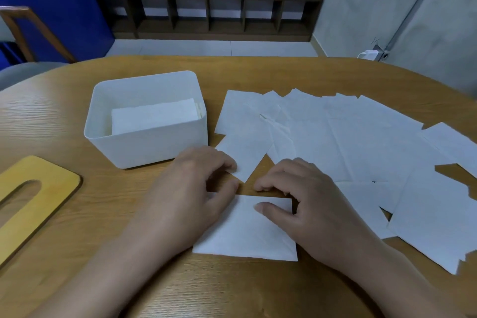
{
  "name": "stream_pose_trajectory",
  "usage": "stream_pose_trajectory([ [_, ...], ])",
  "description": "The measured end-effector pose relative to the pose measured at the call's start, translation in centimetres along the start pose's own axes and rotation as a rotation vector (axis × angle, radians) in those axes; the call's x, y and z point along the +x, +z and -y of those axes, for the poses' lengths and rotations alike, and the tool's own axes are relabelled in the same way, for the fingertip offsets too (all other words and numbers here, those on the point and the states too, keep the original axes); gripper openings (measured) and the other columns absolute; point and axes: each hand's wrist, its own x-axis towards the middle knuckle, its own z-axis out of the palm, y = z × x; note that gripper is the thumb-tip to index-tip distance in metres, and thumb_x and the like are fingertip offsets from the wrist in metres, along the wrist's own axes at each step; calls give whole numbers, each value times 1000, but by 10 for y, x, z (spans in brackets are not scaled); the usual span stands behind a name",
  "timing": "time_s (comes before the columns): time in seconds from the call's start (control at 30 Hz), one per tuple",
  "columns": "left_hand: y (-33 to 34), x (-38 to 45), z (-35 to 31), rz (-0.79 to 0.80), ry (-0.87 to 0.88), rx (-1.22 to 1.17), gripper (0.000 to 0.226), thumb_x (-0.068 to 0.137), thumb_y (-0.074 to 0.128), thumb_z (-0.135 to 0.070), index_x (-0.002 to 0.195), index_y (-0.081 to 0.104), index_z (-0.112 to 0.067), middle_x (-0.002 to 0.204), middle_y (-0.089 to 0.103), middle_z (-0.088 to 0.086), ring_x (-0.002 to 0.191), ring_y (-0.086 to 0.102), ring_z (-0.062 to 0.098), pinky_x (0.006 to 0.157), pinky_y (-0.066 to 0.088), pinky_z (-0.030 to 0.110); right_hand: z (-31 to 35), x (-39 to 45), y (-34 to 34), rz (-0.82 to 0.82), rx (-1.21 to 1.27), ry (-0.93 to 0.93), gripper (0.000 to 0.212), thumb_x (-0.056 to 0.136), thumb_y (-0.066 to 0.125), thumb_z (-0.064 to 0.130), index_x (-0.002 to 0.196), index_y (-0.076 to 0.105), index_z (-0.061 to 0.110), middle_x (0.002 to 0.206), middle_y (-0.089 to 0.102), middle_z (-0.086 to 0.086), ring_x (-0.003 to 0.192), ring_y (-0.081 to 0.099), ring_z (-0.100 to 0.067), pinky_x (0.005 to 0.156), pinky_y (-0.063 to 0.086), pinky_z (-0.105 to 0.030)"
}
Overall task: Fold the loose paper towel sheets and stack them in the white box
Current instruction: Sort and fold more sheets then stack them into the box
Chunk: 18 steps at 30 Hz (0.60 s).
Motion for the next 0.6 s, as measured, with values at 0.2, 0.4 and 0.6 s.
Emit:
stream_pose_trajectory([
  [0.2,24,14,3,-91,30,85,29,91,79,-46,113,78,-28,110,66,-14,104,61,9,78,54,30,1,2,8,-24,41,-52,6,100,72,38,106,74,39,104,67,25,104,63,-7,96,42,-25],
  [0.4,26,19,4,-160,86,152,2,97,77,-23,97,79,-24,93,69,-12,92,59,17,67,55,44,0,1,11,-98,-9,-68,13,100,72,41,110,76,34,107,66,23,104,61,-4,95,45,-33],
  [0.6,-2,7,-15,-176,111,-34,5,108,66,-27,105,68,-30,83,54,-20,81,54,2,66,39,20,3,4,-4,-258,-12,-7,65,102,78,28,160,51,30,161,47,20,155,37,-4,125,35,-35],
])
